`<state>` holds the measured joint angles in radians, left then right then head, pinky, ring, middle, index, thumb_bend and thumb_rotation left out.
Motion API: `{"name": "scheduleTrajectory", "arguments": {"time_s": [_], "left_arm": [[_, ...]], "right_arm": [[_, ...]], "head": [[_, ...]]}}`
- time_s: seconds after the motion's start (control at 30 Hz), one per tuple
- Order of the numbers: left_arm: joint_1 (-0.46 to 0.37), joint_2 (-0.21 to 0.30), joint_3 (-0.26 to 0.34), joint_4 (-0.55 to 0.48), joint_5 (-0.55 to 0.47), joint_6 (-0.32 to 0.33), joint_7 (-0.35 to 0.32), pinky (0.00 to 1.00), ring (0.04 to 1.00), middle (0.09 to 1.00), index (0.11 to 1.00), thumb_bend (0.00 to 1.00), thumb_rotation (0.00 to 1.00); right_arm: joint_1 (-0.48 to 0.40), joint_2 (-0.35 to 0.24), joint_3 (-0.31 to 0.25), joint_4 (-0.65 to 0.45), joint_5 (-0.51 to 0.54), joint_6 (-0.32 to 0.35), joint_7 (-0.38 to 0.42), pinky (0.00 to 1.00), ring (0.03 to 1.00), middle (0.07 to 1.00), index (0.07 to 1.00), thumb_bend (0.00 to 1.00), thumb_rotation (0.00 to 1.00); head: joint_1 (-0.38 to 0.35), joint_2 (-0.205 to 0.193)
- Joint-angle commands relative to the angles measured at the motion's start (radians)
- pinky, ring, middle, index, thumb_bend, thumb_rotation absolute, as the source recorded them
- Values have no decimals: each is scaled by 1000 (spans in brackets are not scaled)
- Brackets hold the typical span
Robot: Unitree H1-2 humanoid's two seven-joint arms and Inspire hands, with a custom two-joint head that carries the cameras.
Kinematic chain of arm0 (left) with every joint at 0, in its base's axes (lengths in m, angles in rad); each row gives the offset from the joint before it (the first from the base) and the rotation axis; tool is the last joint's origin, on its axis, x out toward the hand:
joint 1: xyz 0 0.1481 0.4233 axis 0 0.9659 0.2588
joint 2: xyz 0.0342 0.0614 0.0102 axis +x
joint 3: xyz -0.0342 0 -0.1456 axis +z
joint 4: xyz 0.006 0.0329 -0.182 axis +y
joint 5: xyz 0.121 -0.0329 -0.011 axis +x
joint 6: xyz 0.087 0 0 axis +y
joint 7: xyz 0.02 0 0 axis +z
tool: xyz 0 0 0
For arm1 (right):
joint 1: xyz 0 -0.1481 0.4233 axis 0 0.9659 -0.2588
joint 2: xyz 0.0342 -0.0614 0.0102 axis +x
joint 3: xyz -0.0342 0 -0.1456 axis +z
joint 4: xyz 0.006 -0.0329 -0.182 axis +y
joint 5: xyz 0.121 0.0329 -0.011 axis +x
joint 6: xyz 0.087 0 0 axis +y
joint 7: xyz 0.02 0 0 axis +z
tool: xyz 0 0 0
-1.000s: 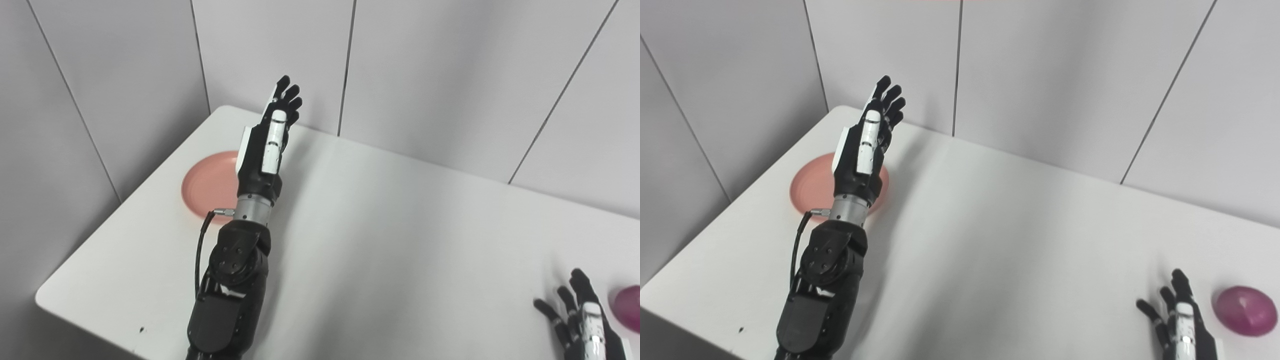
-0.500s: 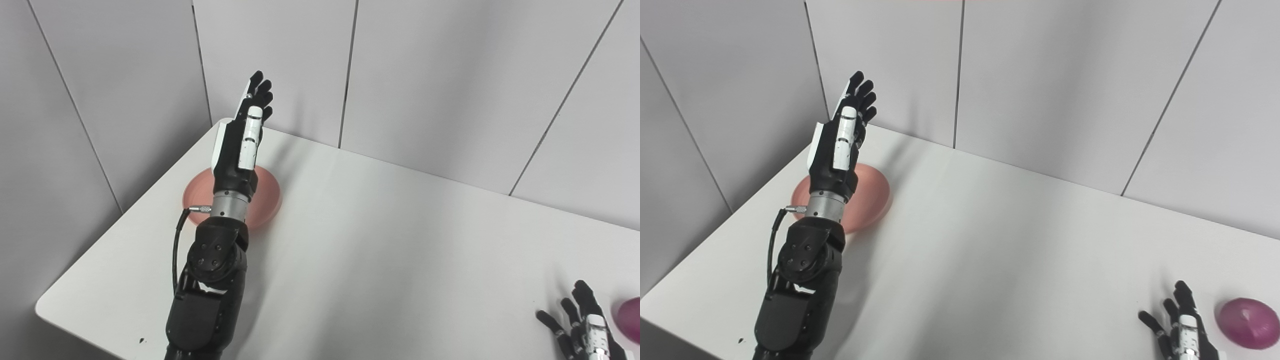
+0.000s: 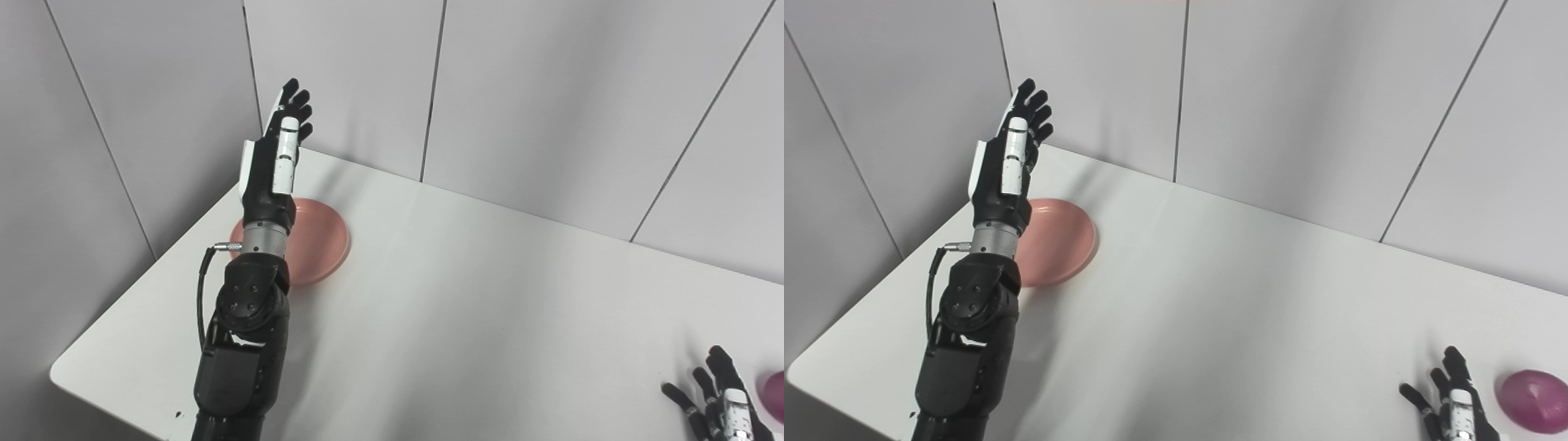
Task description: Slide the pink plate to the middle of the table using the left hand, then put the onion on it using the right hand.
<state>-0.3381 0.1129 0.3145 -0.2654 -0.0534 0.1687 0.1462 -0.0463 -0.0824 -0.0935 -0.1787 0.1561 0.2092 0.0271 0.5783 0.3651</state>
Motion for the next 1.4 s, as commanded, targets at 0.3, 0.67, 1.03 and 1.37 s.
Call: {"name": "scheduleTrajectory", "arguments": {"time_s": [0.3,0.67,1.03,1.37], "left_arm": [[-41,46,37,67,-13,-49,31,921,934,938,917,423,1000],[-40,64,59,133,-21,-84,58,907,914,918,898,401,1000],[-52,73,71,191,-19,-108,91,894,902,904,883,421,1000],[-43,90,90,185,-4,-113,119,923,923,915,889,441,1000]], "right_arm": [[-9,0,-2,0,5,-3,4,1000,973,974,939,457,895],[-12,-8,0,4,-1,-1,6,1000,978,975,937,512,901],[-27,-29,-12,35,14,-27,24,1000,983,984,942,607,878],[-23,-32,-21,31,36,-13,24,1000,976,982,939,667,873]], "head": [[0,-1],[22,-10],[61,-14],[61,-10]]}}
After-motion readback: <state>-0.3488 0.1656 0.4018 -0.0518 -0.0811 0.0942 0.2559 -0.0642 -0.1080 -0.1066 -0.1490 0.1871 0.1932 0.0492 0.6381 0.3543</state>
